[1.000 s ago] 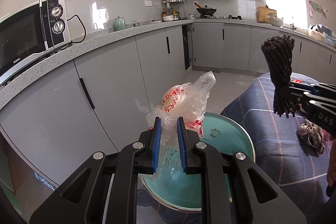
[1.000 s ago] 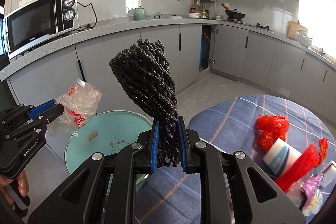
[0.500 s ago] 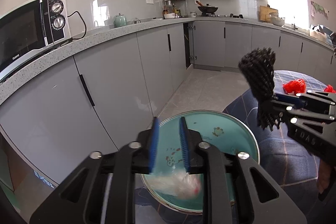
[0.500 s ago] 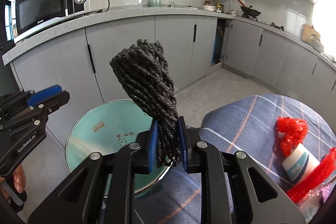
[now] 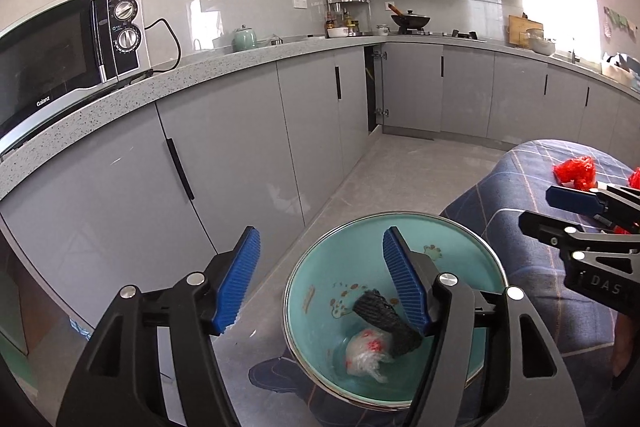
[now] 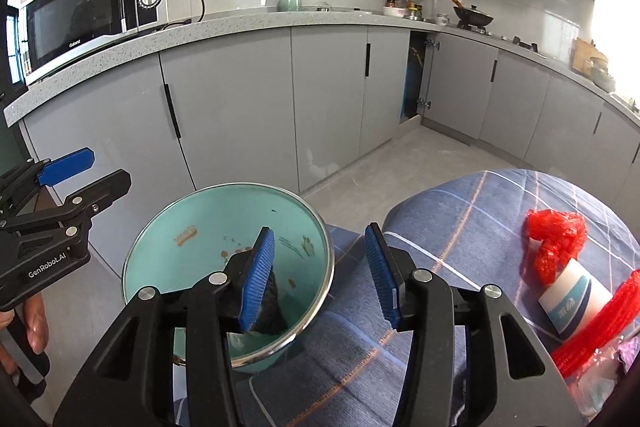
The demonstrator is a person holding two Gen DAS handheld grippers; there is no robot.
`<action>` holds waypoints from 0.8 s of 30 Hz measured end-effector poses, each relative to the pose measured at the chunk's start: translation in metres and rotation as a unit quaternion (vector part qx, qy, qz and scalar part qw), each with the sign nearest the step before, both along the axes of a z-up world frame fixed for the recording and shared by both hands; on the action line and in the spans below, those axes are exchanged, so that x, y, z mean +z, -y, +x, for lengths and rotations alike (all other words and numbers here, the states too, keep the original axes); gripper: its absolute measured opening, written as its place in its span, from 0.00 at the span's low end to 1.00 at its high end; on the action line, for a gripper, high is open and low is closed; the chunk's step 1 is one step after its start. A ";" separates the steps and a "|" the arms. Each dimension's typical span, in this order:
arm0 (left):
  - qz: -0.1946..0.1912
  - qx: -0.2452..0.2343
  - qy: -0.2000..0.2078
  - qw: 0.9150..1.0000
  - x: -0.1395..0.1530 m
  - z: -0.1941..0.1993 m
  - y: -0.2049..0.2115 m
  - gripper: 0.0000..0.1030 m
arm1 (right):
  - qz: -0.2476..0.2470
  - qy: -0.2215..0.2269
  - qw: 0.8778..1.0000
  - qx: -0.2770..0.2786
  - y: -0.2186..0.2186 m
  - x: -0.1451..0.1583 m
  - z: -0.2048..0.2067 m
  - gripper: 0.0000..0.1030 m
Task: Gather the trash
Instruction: 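Open the left tool over the bin while the right tool releases the rope into it, then grasp the checked cloth rag with the left tool while the right tool grasps the white mesh foam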
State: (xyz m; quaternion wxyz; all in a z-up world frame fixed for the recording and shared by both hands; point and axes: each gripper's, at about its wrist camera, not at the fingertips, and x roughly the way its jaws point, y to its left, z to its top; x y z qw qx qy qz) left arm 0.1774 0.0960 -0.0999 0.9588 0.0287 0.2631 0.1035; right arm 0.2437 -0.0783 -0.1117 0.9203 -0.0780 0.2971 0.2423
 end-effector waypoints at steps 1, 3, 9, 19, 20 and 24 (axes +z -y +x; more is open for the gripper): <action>0.000 0.000 0.000 1.000 0.000 0.000 0.000 0.63 | 0.001 0.000 1.000 -0.003 0.002 0.000 -0.001 0.46; 0.000 -0.004 0.001 1.000 0.002 -0.002 0.004 0.64 | 0.004 0.000 1.000 -0.012 0.010 0.002 -0.006 0.47; 0.009 -0.030 0.002 0.999 0.003 -0.005 0.029 0.68 | 0.003 0.010 0.999 -0.044 0.045 0.015 -0.032 0.48; 0.035 -0.124 -0.017 0.991 -0.011 -0.014 0.122 0.69 | -0.004 0.028 0.989 -0.144 0.160 0.022 -0.092 0.51; 0.036 -0.134 -0.018 0.990 -0.012 -0.014 0.130 0.69 | -0.005 0.026 0.987 -0.156 0.171 0.020 -0.098 0.51; 0.037 -0.175 -0.026 0.984 -0.019 -0.017 0.174 0.69 | -0.010 0.011 0.980 -0.200 0.217 0.007 -0.118 0.51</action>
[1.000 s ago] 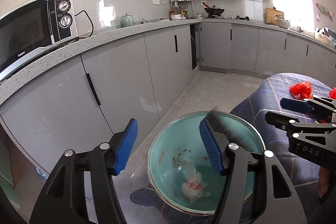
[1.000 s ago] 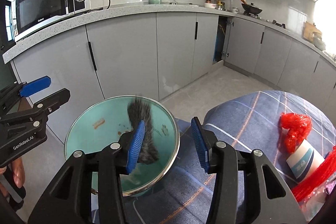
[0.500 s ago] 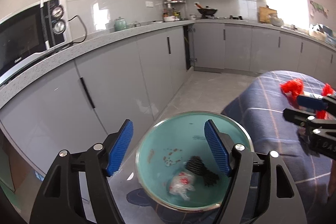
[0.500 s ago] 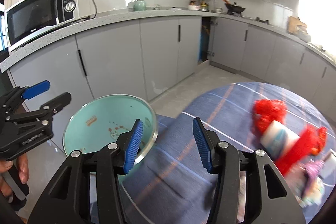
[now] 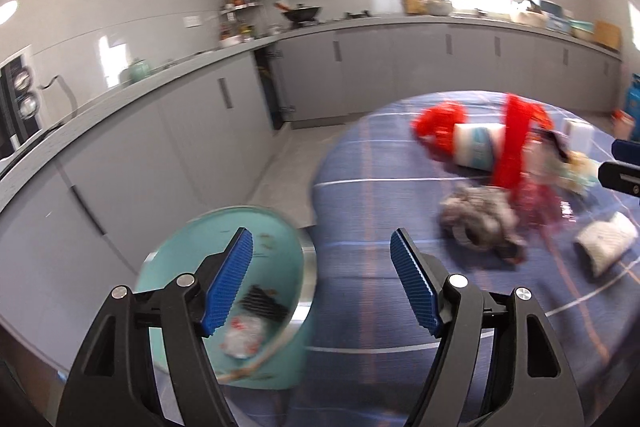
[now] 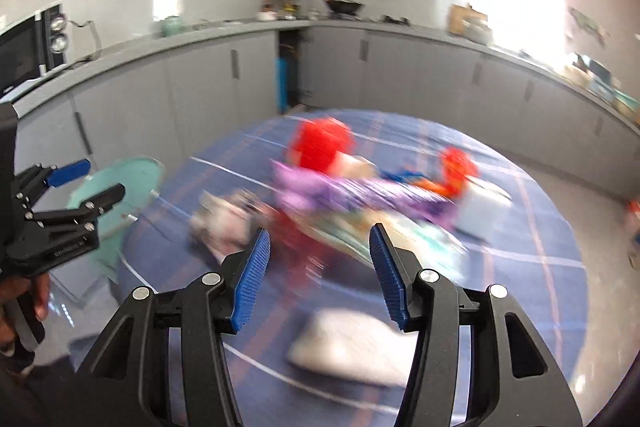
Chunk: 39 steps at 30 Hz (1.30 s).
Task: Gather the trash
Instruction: 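Grasp the checked cloth rag with the left tool while the right tool grasps the white mesh foam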
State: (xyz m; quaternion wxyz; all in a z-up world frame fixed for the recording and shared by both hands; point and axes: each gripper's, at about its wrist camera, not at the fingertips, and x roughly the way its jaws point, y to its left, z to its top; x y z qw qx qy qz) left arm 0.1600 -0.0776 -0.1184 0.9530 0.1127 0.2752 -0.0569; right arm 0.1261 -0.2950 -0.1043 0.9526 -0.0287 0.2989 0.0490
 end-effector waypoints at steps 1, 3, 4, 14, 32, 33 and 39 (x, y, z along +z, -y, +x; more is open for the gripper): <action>0.000 -0.006 -0.001 1.000 -0.001 -0.001 0.008 0.69 | 0.001 -0.007 1.000 -0.012 0.013 -0.005 -0.005 0.52; -0.001 -0.021 -0.005 1.000 -0.004 0.000 0.026 0.69 | -0.003 -0.017 0.999 -0.028 0.028 -0.014 -0.011 0.52; -0.003 -0.027 -0.006 1.000 -0.004 0.000 0.033 0.69 | -0.004 -0.021 0.999 -0.033 0.033 -0.018 -0.013 0.52; 0.010 -0.060 -0.029 0.998 -0.020 0.014 0.089 0.69 | 0.024 -0.040 0.998 -0.047 0.066 -0.039 -0.029 0.62; 0.005 -0.090 -0.049 0.995 -0.016 0.006 0.067 0.06 | 0.075 -0.072 0.995 -0.001 0.059 -0.046 -0.043 0.20; 0.005 -0.089 -0.045 0.995 -0.013 0.002 0.062 0.06 | 0.076 -0.064 0.995 0.005 0.055 -0.041 -0.047 0.20; 0.003 -0.065 -0.022 0.998 0.009 -0.015 0.022 0.06 | 0.084 -0.025 0.996 0.033 0.034 -0.013 -0.054 0.20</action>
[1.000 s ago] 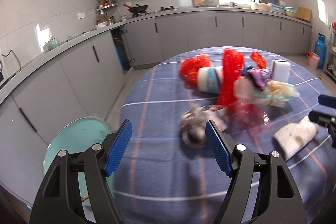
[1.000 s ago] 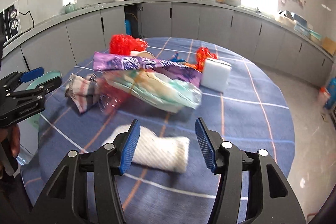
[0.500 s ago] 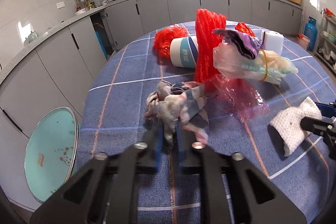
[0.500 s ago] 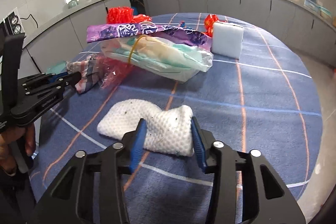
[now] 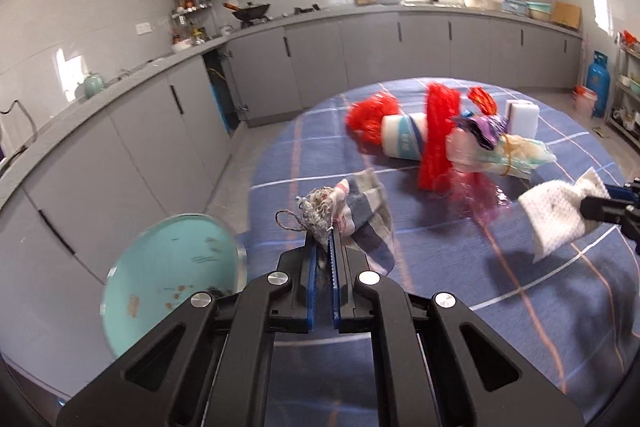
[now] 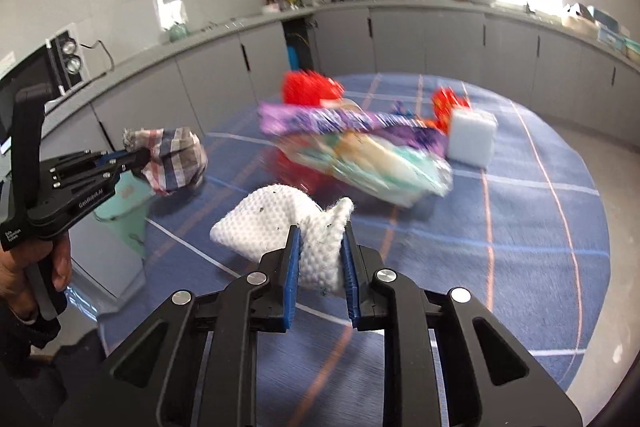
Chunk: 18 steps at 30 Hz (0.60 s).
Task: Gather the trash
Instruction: 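Grasp the checked cloth rag with the left tool while the right tool grasps the white mesh foam, then carry the rag and mesh foam over the bin and open both tools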
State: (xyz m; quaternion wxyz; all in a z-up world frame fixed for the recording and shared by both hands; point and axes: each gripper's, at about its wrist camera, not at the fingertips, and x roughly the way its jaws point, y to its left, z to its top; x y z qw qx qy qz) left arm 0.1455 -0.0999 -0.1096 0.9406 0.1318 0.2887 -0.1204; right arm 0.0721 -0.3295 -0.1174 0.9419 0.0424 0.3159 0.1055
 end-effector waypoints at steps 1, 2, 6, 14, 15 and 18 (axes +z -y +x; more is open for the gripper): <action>-0.002 0.006 0.004 1.000 0.004 -0.003 -0.007 0.06 | 0.000 0.006 1.000 0.004 -0.005 0.004 0.001 0.20; -0.003 0.009 0.007 1.000 0.006 -0.004 -0.012 0.06 | 0.000 0.009 1.000 0.007 -0.009 0.007 0.004 0.20; -0.007 0.028 0.022 0.999 0.017 -0.009 -0.031 0.06 | 0.003 0.022 1.000 0.018 -0.027 0.018 0.020 0.20; -0.008 0.077 0.043 0.996 0.029 -0.004 -0.069 0.06 | 0.006 0.045 0.998 0.050 -0.068 0.034 0.052 0.20; -0.008 0.081 0.043 0.996 0.030 -0.003 -0.074 0.06 | 0.005 0.047 0.997 0.054 -0.074 0.035 0.056 0.20; -0.005 0.104 0.048 0.993 0.029 -0.001 -0.091 0.06 | 0.006 0.054 0.997 0.063 -0.088 0.037 0.067 0.20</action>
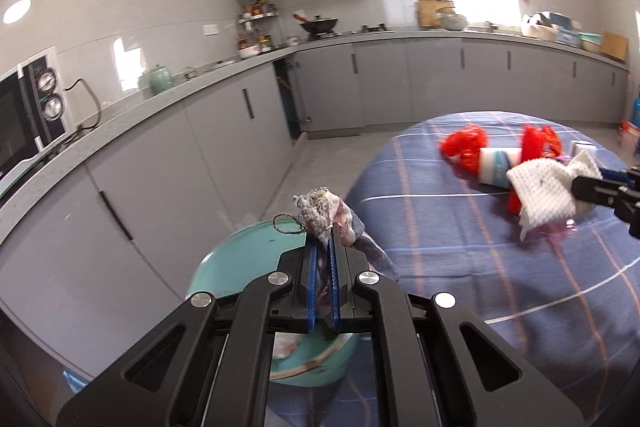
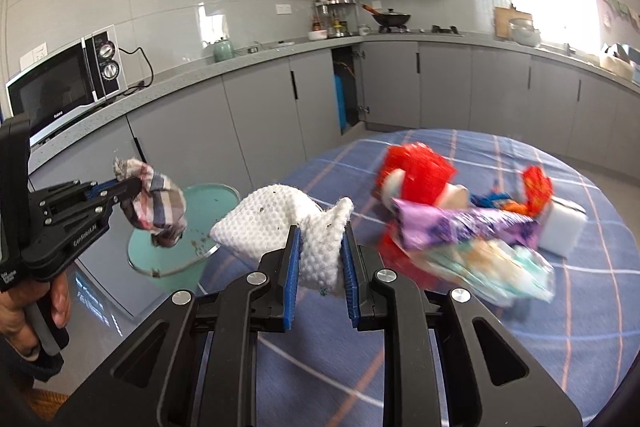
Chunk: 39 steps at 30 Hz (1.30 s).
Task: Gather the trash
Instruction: 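Carry the rag and mesh foam over the bin and open both tools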
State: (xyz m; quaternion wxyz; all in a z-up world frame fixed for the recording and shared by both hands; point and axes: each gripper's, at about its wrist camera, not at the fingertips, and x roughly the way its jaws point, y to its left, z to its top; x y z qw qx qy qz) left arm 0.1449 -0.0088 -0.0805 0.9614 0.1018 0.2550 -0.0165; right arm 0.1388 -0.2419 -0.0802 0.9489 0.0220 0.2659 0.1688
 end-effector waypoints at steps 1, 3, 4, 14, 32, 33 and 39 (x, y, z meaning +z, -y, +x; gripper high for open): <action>-0.001 0.005 0.001 1.000 0.000 0.001 -0.005 0.06 | -0.001 0.002 1.000 0.002 -0.004 0.000 0.002 0.20; -0.001 0.019 0.003 1.000 -0.001 0.003 -0.015 0.06 | -0.002 0.004 1.000 0.009 -0.014 0.003 0.010 0.20; -0.002 0.024 0.005 1.000 0.000 0.003 -0.019 0.06 | -0.004 0.005 1.000 0.010 -0.018 0.002 0.011 0.20; -0.011 0.052 0.015 0.998 0.005 0.008 -0.050 0.06 | -0.013 0.013 0.999 0.033 -0.056 0.007 0.045 0.20; -0.019 0.086 0.028 0.996 0.008 0.020 -0.084 0.06 | -0.026 0.009 0.997 0.074 -0.116 -0.004 0.090 0.20; -0.021 0.089 0.028 0.995 0.008 0.021 -0.087 0.06 | -0.026 0.008 0.997 0.077 -0.119 -0.005 0.091 0.20; -0.024 0.099 0.028 0.994 0.008 0.024 -0.094 0.06 | -0.031 0.005 0.996 0.088 -0.137 -0.009 0.099 0.20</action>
